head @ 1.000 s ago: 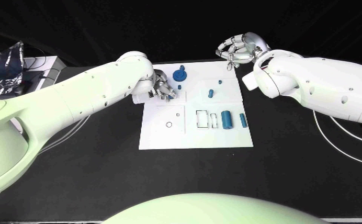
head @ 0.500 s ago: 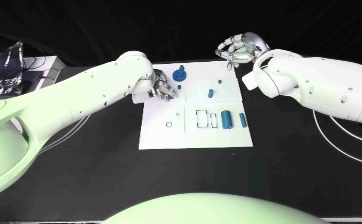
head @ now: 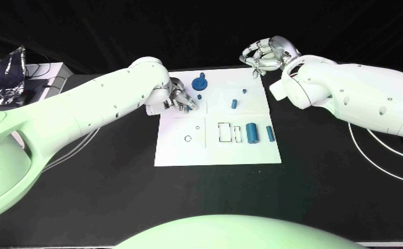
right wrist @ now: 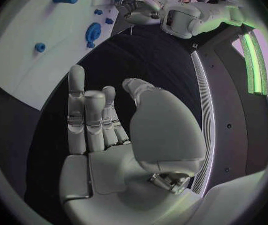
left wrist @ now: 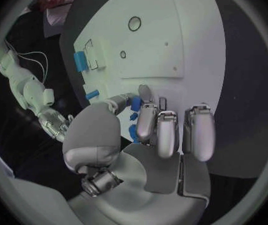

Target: Assemble the parts on the task board

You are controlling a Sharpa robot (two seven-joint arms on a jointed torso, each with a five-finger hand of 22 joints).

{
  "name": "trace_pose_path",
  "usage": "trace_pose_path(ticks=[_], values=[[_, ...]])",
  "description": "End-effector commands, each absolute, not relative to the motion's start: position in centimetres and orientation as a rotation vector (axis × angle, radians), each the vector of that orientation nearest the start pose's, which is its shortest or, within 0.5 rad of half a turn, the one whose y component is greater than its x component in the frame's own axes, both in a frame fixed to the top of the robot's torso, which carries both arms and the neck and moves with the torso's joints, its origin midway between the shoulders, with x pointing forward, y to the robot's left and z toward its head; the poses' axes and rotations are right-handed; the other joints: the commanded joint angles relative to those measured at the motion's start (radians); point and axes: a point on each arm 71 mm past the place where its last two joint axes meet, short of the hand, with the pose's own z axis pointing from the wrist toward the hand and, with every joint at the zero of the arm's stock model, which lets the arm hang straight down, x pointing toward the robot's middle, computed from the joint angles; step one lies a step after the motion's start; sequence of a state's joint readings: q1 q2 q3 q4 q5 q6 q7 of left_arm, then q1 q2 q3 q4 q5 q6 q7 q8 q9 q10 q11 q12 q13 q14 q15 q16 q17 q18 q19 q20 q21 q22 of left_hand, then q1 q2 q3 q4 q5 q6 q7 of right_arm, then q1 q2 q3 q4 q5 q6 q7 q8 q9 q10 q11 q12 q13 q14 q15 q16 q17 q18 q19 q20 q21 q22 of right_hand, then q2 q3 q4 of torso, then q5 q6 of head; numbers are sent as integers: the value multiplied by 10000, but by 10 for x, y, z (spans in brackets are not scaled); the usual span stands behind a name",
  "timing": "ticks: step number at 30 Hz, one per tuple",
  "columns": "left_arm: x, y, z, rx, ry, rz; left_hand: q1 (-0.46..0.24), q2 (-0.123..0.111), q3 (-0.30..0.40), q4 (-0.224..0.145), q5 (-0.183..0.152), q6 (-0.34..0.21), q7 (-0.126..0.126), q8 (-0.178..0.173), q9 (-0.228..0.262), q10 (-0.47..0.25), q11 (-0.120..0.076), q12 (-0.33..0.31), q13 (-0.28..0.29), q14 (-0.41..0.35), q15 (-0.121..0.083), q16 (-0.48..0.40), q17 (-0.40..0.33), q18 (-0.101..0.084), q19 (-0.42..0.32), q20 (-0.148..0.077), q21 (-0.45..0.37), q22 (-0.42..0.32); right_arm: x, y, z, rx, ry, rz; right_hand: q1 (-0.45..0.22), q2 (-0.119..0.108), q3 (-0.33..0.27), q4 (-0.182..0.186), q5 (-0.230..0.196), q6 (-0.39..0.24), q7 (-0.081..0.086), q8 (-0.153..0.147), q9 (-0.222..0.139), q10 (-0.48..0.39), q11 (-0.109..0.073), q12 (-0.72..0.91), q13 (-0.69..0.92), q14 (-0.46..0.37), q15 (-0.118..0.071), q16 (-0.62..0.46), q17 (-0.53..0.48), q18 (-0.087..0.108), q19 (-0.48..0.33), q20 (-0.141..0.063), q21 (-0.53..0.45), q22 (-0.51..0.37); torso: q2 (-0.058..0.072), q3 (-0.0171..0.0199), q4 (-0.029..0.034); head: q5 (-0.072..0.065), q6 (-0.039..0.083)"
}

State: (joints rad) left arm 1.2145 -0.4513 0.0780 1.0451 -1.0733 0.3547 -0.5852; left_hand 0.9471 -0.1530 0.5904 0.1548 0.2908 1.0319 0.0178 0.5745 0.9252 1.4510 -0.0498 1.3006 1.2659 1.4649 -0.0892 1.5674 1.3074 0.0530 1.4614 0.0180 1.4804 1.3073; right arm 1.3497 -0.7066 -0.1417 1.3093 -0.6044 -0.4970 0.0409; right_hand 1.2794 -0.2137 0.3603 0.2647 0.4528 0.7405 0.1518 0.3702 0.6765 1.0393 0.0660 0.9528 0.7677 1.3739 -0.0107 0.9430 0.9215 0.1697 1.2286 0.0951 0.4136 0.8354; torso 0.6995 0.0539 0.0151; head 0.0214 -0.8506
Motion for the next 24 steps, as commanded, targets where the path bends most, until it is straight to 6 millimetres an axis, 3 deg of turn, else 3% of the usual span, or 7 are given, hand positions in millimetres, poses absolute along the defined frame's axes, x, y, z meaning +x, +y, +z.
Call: trace_pose_path(ticks=[1,24], values=[[551,151,-228,-1871,24807,-3066,-66,-119,-198,62,-74,14,-20,-27,-20,-12,17,-57,-4,1059,-50,34,2634,-129,112,12,-28,961,544,-209,-154,5922,15581,9392,-27,-105,45,-18,45,-39,31,-47,13,-77,25,-65,-8,-16,31,-46,-15,118,78,4,-59,-16,2,1,4,-5,5],[552,152,-227,-2075,24593,-3143,-157,-241,-936,537,-98,49,-20,-59,-49,-6,13,-43,23,1059,-60,34,2634,-133,126,-2,-25,984,543,-210,-154,5928,15563,9382,-31,-110,46,-19,42,-54,34,-57,11,-90,27,-77,-25,-23,32,-68,-30,117,77,5,-65,-20,1,-2,5,-19,16]])
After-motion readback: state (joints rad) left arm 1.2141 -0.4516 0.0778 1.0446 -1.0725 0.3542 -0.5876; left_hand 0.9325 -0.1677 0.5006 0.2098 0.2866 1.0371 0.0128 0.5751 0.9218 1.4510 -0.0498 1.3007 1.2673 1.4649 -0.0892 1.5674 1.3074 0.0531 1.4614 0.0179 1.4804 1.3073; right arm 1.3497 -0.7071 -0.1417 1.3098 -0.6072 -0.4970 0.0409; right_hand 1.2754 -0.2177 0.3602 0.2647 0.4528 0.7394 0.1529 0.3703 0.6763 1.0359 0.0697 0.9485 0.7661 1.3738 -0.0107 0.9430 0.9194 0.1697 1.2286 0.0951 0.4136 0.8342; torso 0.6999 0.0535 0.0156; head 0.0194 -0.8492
